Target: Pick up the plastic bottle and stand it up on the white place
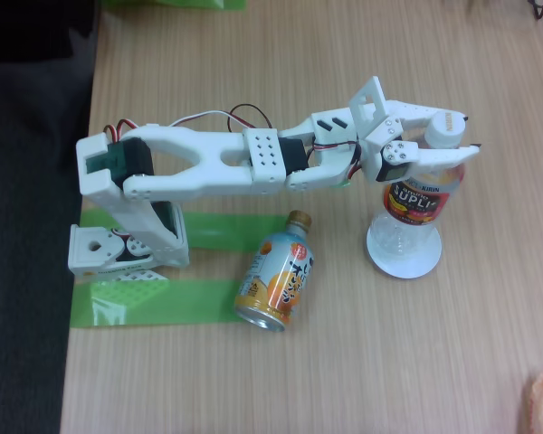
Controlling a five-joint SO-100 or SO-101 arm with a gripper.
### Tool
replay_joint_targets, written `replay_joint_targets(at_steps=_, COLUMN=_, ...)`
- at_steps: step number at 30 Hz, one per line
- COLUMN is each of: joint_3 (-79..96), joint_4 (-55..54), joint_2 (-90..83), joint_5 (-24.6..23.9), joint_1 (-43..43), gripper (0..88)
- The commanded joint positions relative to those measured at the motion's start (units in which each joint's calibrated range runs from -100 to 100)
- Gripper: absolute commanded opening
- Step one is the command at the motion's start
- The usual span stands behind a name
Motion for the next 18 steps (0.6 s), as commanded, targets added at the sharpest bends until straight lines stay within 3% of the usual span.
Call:
replay_joint_targets(at_steps=1, joint_3=-0.9, joint_4=-1.0, joint_2=-0.4, joint_5=0.0, joint_1=0.4, gripper=4.6)
replay_joint_targets(at_steps=18, joint_3=-3.5, joint_4=-7.9, joint_2=5.9, joint_5=0.2, joint_1=1.8, gripper=4.6)
